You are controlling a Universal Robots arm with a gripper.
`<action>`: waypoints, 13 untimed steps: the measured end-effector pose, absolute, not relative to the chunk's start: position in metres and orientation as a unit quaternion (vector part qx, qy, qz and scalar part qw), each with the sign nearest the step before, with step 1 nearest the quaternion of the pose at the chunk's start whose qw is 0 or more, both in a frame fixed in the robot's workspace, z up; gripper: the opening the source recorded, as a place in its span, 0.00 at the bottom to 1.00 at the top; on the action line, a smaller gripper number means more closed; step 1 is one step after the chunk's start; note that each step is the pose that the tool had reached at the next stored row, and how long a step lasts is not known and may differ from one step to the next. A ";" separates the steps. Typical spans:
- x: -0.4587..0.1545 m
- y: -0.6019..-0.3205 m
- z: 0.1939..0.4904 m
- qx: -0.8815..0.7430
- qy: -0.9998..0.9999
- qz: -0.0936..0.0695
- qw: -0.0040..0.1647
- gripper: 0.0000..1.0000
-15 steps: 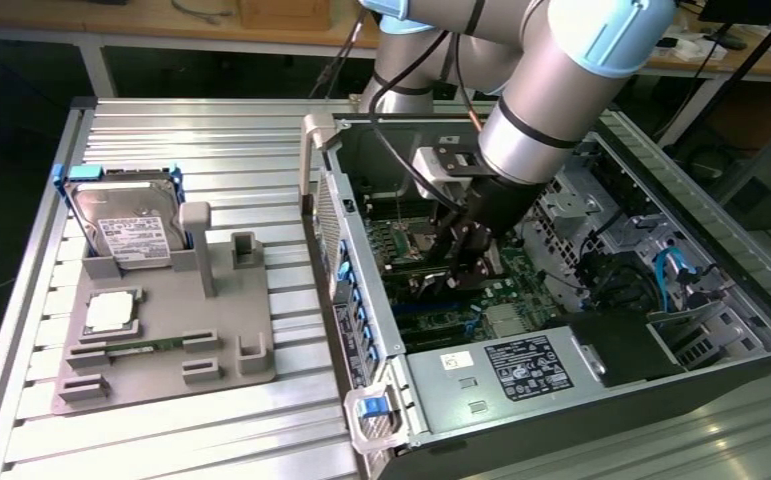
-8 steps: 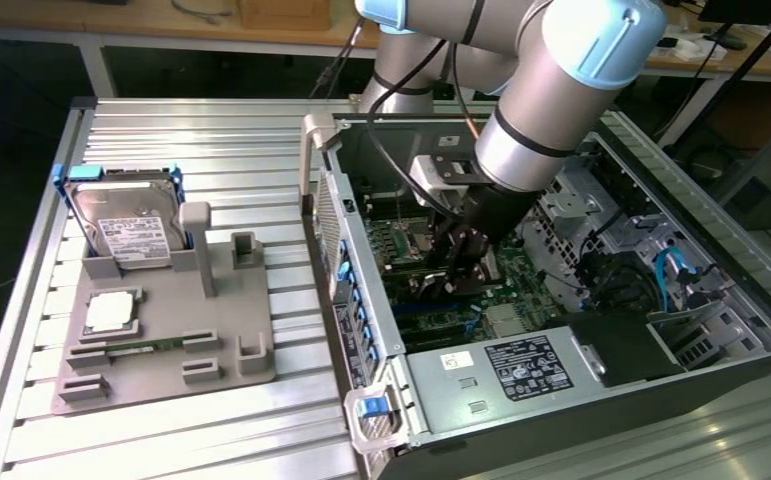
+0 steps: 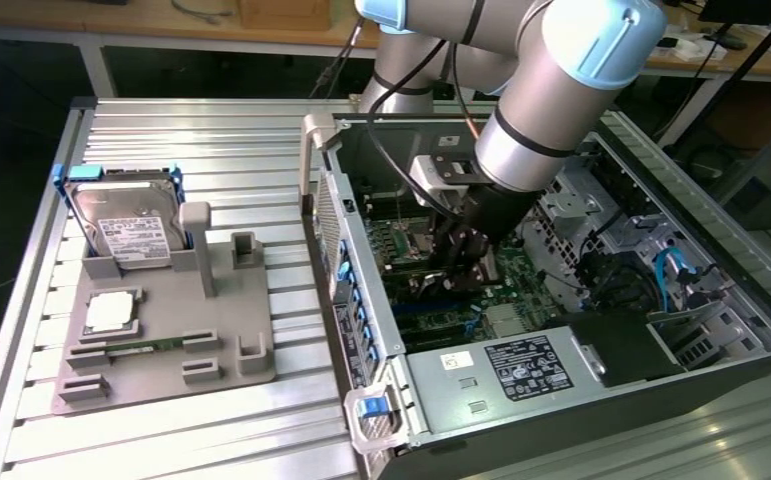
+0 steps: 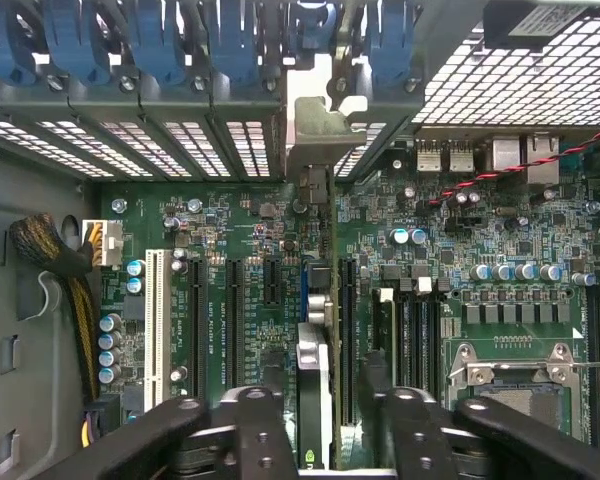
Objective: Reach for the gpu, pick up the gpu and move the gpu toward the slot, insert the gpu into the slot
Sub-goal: 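Insert the gpu into the slot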
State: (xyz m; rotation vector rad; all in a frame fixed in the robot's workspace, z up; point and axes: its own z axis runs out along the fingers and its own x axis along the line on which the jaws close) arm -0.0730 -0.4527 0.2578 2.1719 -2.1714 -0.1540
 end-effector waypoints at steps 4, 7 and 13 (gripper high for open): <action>-0.073 -0.453 0.258 0.706 -0.706 -0.050 0.033 0.28; -0.073 -0.453 0.258 0.706 -0.706 -0.050 0.033 0.27; -0.073 -0.453 0.258 0.706 -0.706 -0.050 0.033 0.27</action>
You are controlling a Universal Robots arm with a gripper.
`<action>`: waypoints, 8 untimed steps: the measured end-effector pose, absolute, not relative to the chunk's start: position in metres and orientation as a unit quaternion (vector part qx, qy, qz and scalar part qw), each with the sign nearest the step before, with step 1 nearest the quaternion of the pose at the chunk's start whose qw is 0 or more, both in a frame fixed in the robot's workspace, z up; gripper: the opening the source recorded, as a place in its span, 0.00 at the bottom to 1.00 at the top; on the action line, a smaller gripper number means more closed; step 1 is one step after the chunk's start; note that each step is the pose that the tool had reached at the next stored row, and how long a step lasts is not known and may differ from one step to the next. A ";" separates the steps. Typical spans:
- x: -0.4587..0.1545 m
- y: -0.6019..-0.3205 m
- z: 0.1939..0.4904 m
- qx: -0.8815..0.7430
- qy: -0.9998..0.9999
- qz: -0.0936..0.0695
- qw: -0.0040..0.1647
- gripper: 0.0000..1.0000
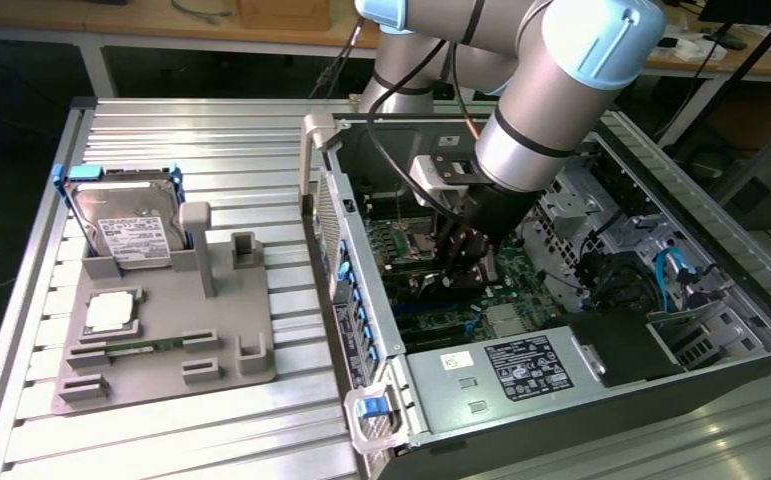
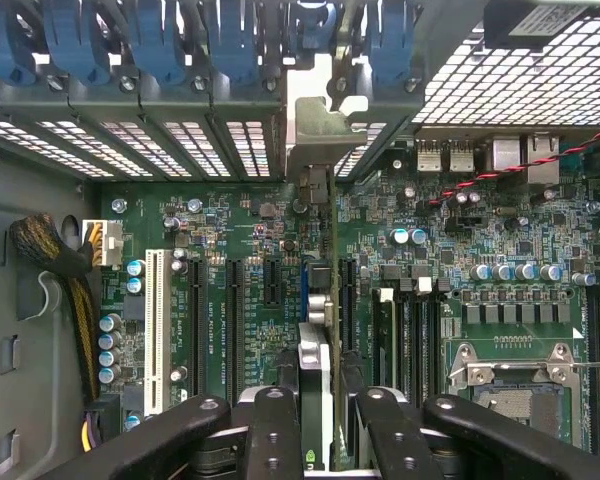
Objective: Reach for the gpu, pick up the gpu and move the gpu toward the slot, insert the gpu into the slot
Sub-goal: 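Insert the gpu into the slot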
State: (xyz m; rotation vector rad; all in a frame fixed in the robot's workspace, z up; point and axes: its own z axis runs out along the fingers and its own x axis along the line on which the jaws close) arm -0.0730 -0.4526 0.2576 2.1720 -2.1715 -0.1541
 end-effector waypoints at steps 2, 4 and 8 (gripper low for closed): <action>-0.073 -0.453 0.259 0.706 -0.706 -0.050 0.033 0.27; -0.073 -0.452 0.262 0.706 -0.706 -0.050 0.033 0.27; -0.073 -0.452 0.263 0.706 -0.706 -0.050 0.033 0.27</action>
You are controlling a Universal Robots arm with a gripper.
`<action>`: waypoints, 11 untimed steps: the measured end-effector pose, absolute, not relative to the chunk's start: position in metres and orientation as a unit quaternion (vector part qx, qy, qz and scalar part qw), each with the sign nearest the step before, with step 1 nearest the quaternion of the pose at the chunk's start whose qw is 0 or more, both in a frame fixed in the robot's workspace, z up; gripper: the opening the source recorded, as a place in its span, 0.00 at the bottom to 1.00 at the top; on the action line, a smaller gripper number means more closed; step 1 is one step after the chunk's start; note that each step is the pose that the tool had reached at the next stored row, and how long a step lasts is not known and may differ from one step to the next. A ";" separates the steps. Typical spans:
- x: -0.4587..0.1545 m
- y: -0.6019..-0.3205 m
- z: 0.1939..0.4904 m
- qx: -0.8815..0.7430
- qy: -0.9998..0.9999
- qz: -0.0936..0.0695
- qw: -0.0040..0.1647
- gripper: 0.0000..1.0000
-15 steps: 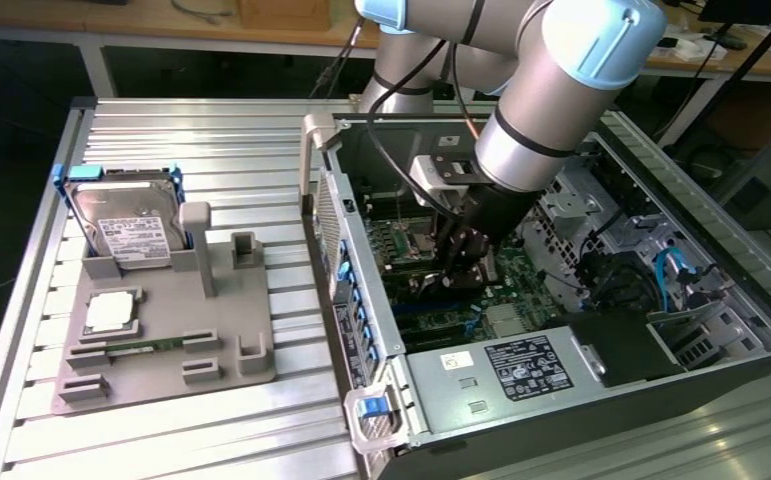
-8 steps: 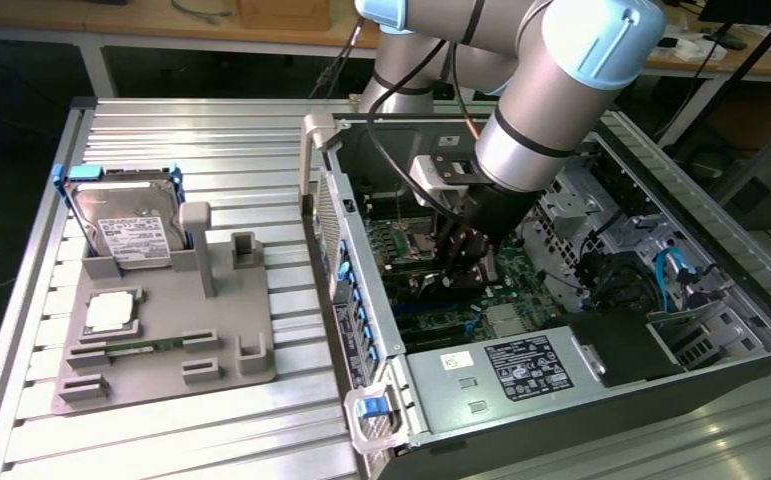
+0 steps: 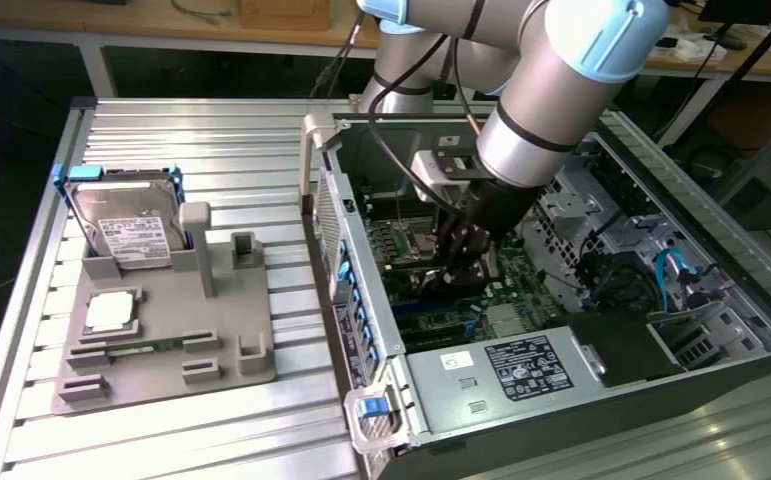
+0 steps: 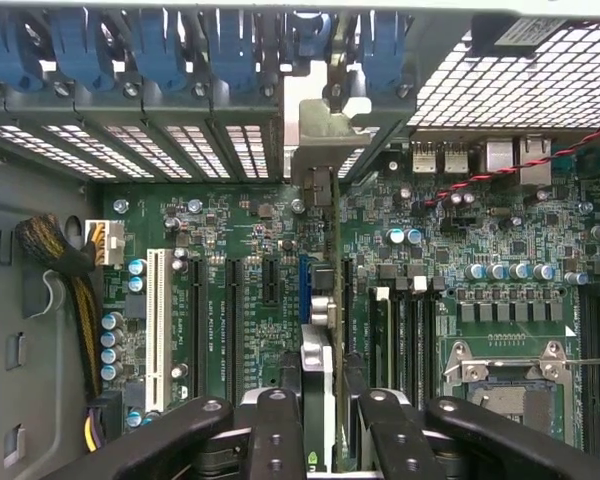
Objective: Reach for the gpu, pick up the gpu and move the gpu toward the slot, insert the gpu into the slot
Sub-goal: 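Insert the gpu into the slot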
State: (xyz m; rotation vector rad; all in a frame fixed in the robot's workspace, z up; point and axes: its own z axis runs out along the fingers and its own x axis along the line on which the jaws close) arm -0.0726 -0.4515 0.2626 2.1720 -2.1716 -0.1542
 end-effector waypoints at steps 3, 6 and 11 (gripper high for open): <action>-0.073 -0.451 0.263 0.706 -0.706 -0.050 0.033 0.27; -0.073 -0.451 0.264 0.706 -0.706 -0.050 0.033 0.27; -0.073 -0.451 0.266 0.706 -0.706 -0.050 0.033 0.27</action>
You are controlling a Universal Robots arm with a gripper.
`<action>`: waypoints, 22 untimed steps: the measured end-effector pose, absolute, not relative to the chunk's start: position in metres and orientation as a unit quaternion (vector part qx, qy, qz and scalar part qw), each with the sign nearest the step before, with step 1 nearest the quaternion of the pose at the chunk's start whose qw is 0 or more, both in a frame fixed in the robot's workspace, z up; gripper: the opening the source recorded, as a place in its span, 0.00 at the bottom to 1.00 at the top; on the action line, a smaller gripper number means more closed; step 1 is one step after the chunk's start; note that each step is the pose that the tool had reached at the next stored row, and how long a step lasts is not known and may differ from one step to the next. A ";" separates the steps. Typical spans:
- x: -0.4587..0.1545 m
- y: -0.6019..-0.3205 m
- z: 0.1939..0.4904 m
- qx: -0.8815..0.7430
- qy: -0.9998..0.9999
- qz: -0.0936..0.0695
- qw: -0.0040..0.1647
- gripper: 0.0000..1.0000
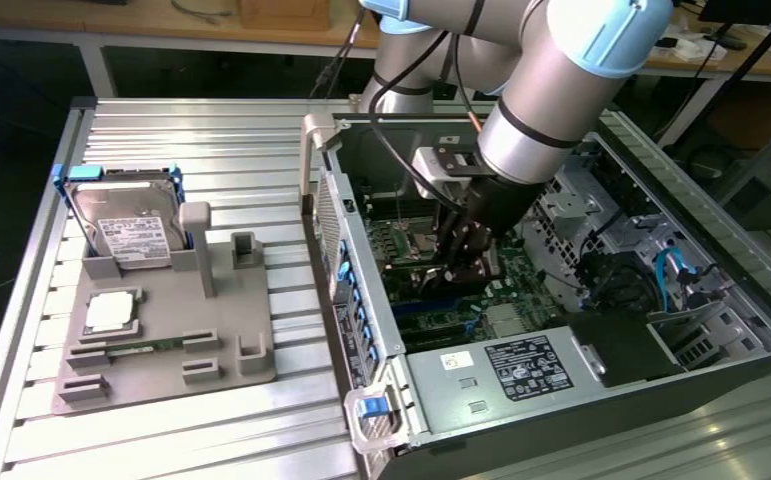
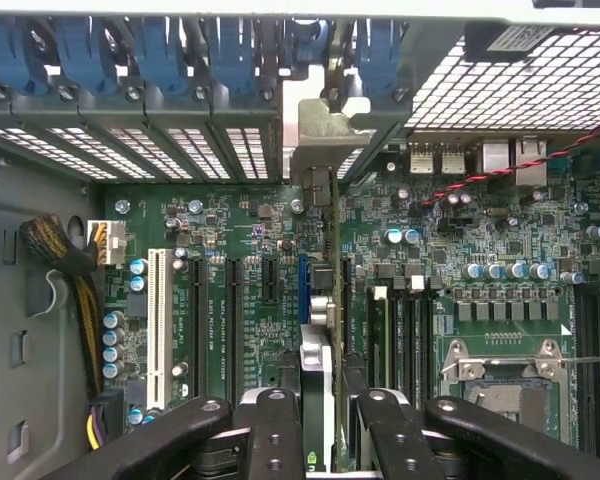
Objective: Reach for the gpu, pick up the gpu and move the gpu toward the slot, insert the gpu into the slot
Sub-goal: 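Insert the gpu into the slot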
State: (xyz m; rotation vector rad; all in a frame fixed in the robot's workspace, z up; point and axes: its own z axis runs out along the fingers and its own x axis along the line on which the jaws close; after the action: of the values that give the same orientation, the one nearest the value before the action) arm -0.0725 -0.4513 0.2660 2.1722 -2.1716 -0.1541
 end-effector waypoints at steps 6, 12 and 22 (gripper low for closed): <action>-0.073 -0.451 0.266 0.706 -0.706 -0.050 0.033 0.27; -0.073 -0.456 0.266 0.706 -0.706 -0.050 0.033 0.27; -0.073 -0.461 0.266 0.706 -0.706 -0.050 0.034 0.27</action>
State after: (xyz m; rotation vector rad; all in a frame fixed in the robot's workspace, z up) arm -0.0725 -0.4610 0.2662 2.1715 -2.1712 -0.1532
